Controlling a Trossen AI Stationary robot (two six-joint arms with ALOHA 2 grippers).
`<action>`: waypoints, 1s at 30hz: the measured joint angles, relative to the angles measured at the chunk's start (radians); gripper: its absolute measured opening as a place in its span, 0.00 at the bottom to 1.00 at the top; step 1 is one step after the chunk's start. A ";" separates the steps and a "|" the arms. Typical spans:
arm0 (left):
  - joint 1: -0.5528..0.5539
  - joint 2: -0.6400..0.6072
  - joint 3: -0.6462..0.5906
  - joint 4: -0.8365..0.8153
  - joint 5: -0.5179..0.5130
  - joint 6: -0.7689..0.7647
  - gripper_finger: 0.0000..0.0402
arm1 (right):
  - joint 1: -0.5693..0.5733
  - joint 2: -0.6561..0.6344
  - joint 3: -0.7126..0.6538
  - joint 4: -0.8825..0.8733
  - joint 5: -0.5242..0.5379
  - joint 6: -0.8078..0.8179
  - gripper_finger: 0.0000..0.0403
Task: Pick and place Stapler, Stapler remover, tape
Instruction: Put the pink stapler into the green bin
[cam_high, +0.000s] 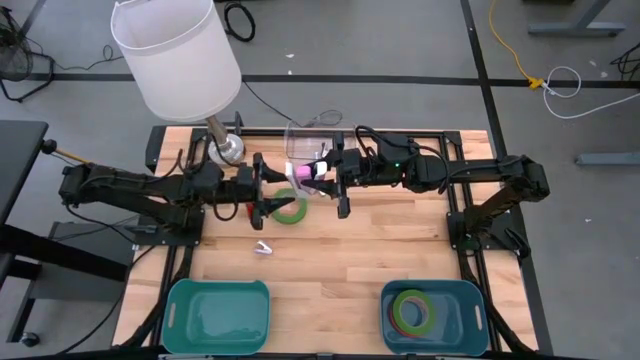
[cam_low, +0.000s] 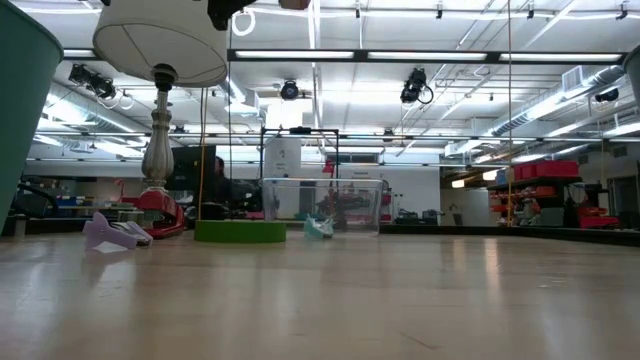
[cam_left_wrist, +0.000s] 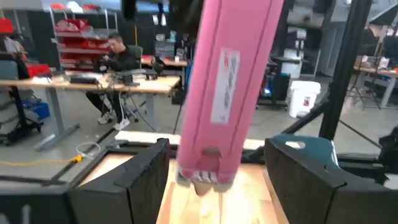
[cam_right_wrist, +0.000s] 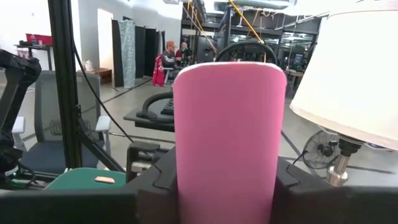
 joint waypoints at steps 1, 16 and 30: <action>0.000 -0.008 0.000 0.001 -0.003 0.005 0.66 | 0.000 0.000 0.000 0.000 0.000 0.000 0.32; 0.001 -0.015 -0.001 -0.002 0.007 0.001 0.66 | 0.000 0.000 0.000 0.000 0.000 0.001 0.32; 0.024 -0.015 0.000 -0.002 0.027 -0.006 0.76 | 0.000 0.000 0.000 0.000 0.001 0.003 0.32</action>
